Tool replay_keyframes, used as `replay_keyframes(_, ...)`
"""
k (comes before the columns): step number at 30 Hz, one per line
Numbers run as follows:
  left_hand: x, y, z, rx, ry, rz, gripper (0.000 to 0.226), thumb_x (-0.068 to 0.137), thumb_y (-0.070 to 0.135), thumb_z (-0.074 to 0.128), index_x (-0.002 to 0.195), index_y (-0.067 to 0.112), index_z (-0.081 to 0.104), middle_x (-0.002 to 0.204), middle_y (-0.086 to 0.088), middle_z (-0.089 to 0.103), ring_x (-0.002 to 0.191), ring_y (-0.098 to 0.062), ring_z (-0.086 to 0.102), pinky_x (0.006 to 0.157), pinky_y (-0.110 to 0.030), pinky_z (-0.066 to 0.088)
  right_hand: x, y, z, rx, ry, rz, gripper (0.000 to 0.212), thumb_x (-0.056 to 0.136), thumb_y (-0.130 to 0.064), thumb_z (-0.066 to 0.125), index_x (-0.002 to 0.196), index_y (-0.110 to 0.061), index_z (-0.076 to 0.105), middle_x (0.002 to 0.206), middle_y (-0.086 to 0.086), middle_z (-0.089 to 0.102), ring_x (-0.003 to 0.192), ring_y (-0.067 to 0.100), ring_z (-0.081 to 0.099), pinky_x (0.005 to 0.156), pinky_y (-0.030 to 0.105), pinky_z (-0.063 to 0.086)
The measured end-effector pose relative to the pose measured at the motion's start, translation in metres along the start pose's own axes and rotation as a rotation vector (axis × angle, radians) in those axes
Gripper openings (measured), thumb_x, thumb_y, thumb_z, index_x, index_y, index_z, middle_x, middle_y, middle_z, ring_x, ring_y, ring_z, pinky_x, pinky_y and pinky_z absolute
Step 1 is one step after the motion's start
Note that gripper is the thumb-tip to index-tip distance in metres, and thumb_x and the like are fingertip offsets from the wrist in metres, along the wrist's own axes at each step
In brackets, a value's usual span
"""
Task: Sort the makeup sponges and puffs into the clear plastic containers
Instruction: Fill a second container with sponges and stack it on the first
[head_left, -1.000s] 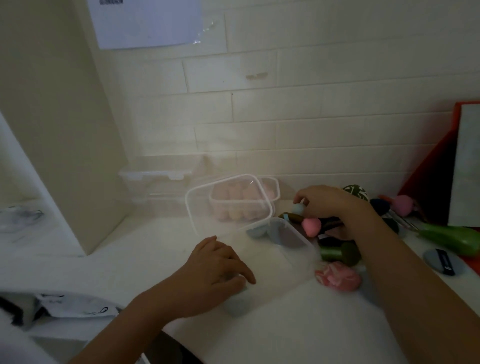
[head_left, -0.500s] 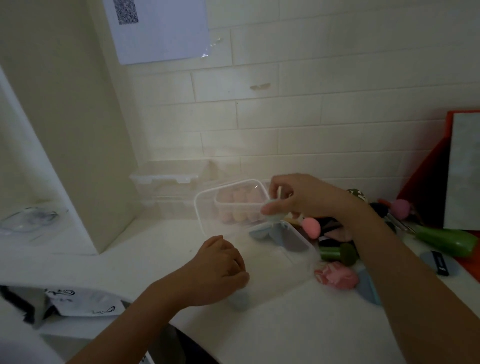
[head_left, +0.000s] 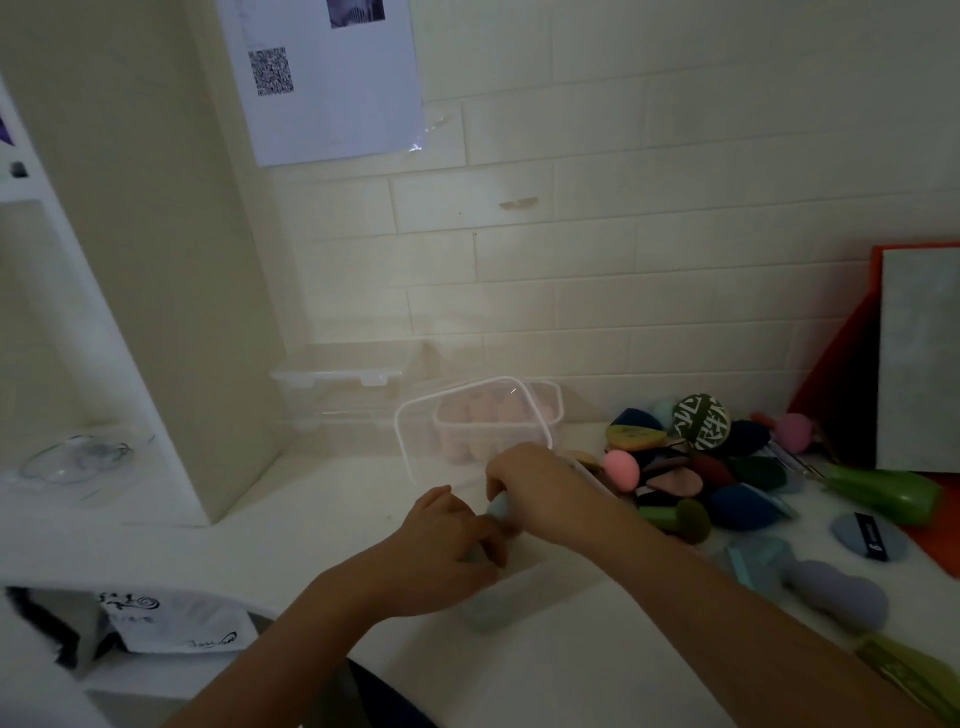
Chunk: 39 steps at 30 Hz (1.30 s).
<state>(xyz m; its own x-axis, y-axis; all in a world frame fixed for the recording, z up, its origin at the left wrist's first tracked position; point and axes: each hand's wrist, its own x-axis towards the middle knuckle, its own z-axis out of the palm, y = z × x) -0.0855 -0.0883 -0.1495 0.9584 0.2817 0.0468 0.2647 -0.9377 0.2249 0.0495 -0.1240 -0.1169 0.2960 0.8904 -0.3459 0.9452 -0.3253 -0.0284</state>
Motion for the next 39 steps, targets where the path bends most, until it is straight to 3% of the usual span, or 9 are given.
replay_keyframes(2, 0.000, -0.001, 0.001, 0.012, 0.012, -0.007, 0.019, 0.092, 0.031, 0.046, 0.101, 0.027, 0.062, 0.103, 0.001, 0.059, 0.099, -0.006, 0.038, 0.104, -0.019, 0.003, -0.001, 0.001, -0.001, 0.064, 0.033, -0.013, 0.036, 0.084, -0.023, 0.065, 0.119, -0.014, 0.062, 0.110, 0.006, 0.054, 0.101, 0.023, 0.055, 0.092, 0.034, 0.046)
replay_keyframes(9, -0.001, -0.003, 0.003, 0.041, 0.057, 0.041, 0.025, 0.086, 0.038, 0.046, 0.091, 0.022, 0.065, 0.097, 0.014, 0.046, 0.086, -0.005, 0.032, 0.083, -0.012, 0.018, -0.008, -0.008, 0.001, -0.051, 0.106, -0.132, 0.015, 0.092, -0.008, 0.053, 0.096, -0.002, 0.066, 0.070, 0.006, 0.047, 0.067, 0.018, 0.046, 0.067, 0.024, 0.037)
replay_keyframes(15, -0.003, -0.008, 0.007, -0.077, 0.060, 0.036, 0.032, 0.079, 0.048, 0.042, 0.099, 0.036, 0.063, 0.122, 0.021, 0.040, 0.111, -0.004, 0.034, 0.101, -0.020, 0.019, -0.024, 0.020, 0.019, 0.356, 0.464, -0.333, 0.016, 0.082, -0.004, 0.061, 0.097, -0.011, 0.059, 0.091, 0.007, 0.061, 0.080, 0.019, 0.055, 0.063, 0.023, 0.043)
replay_keyframes(19, -0.005, -0.008, 0.009, -0.143, 0.109, 0.027, 0.044, 0.069, 0.052, 0.037, 0.104, 0.041, 0.060, 0.125, 0.022, 0.036, 0.120, -0.003, 0.031, 0.105, -0.024, 0.021, -0.010, 0.029, 0.021, 0.347, 0.412, -0.327, 0.009, 0.081, -0.009, 0.066, 0.087, -0.016, 0.068, 0.093, 0.001, 0.066, 0.086, 0.015, 0.061, 0.081, 0.036, 0.054)
replay_keyframes(23, -0.005, -0.005, 0.008, -0.119, 0.096, -0.001, 0.039, 0.076, 0.046, 0.041, 0.109, 0.039, 0.060, 0.134, 0.020, 0.030, 0.126, -0.002, 0.019, 0.107, -0.022, 0.015, -0.022, 0.048, 0.004, 0.403, 0.256, -0.380, 0.018, 0.085, -0.015, 0.066, 0.100, -0.020, 0.073, 0.091, -0.013, 0.068, 0.082, -0.003, 0.060, 0.080, 0.012, 0.047)
replay_keyframes(26, -0.005, -0.004, 0.007, -0.097, 0.072, -0.017, 0.042, 0.076, 0.047, 0.038, 0.110, 0.037, 0.061, 0.136, 0.019, 0.031, 0.126, -0.001, 0.019, 0.106, -0.019, 0.013, -0.026, 0.081, -0.017, 0.477, 0.466, -0.279, 0.013, 0.087, -0.021, 0.065, 0.096, -0.020, 0.074, 0.087, -0.009, 0.071, 0.076, 0.000, 0.061, 0.071, 0.014, 0.044)
replay_keyframes(29, -0.006, -0.005, 0.008, -0.105, 0.064, -0.013, 0.056, 0.069, 0.058, 0.030, 0.110, 0.036, 0.061, 0.136, 0.019, 0.031, 0.122, 0.003, 0.019, 0.103, -0.015, 0.011, -0.020, 0.125, -0.019, 0.548, 0.784, 0.031, 0.023, 0.095, -0.017, 0.053, 0.114, -0.012, 0.065, 0.115, 0.005, 0.066, 0.100, 0.013, 0.057, 0.084, 0.023, 0.041)
replay_keyframes(32, -0.006, -0.005, 0.008, -0.100, 0.056, -0.019, 0.051, 0.071, 0.056, 0.032, 0.109, 0.038, 0.061, 0.135, 0.022, 0.029, 0.124, 0.003, 0.018, 0.105, -0.017, 0.012, -0.004, 0.158, -0.001, 0.554, 0.688, 0.208, 0.039, 0.098, -0.020, 0.047, 0.136, -0.013, 0.047, 0.140, 0.011, 0.048, 0.127, 0.025, 0.044, 0.102, 0.028, 0.033)
replay_keyframes(39, -0.004, -0.007, 0.008, -0.098, 0.077, 0.001, 0.060, 0.064, 0.061, 0.025, 0.109, 0.041, 0.059, 0.134, 0.026, 0.028, 0.125, 0.005, 0.018, 0.109, -0.018, 0.011, 0.035, 0.196, 0.038, 0.341, 0.465, 0.453, 0.052, 0.097, -0.052, 0.032, 0.145, -0.033, 0.031, 0.151, 0.018, 0.027, 0.135, 0.037, 0.023, 0.111, 0.040, 0.020)
